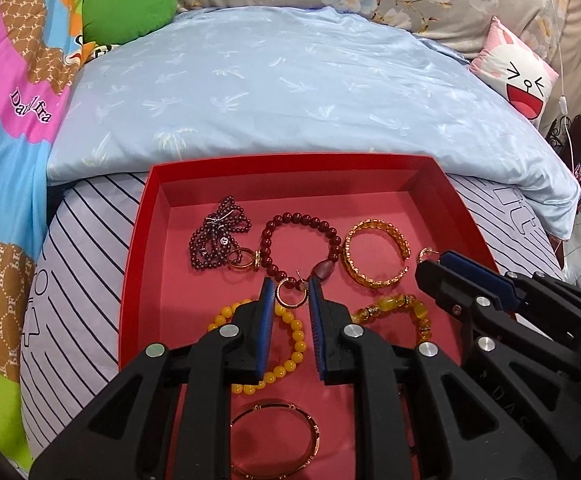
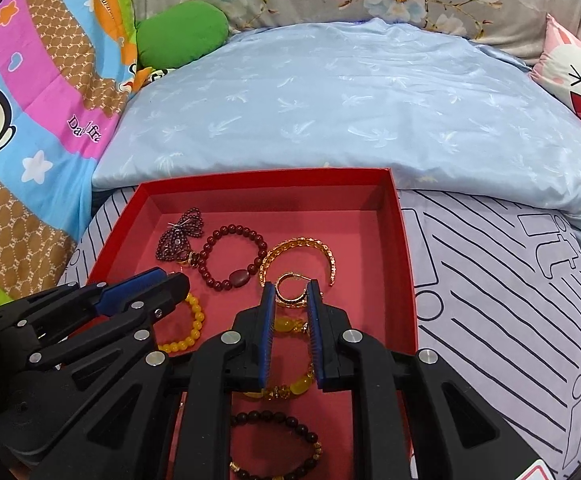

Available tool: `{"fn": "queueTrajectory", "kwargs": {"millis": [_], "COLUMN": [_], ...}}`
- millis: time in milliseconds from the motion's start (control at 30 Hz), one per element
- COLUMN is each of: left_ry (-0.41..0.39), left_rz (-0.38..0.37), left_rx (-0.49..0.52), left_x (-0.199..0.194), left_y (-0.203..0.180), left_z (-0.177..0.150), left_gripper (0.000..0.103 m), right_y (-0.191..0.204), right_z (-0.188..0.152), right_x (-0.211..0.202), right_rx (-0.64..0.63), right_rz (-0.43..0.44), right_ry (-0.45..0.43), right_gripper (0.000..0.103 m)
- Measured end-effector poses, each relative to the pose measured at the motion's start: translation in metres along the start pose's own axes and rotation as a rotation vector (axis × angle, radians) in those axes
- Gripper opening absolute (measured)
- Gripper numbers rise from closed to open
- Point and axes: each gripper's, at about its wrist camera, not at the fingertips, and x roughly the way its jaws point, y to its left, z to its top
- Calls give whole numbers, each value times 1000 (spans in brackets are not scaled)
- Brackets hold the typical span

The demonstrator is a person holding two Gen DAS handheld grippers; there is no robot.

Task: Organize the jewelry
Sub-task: 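Carry both gold pieces into the red tray and open both grippers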

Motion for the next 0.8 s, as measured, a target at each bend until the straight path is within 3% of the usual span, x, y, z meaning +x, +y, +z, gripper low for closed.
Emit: {"fn": "queueTrajectory", "kwargs": {"millis": [467,633,800], "left_ry": [6,1,-8], "left_rz": [24,47,63], "left_rx": [8,-8,-18], "left_x": [8,6,-2], "left_y": [-2,1,3], "left_z": [-1,-1,-4], "left_gripper": [18,34,39], "right_y": [0,2,2], "right_z": [-2,-4,-7], "right_x": [7,2,-7], "right_rx": [-3,-18,-16], "right_rz": [-27,-51,-54], "right_ry": [5,-9,-19], "right_gripper": [19,26,28]}}
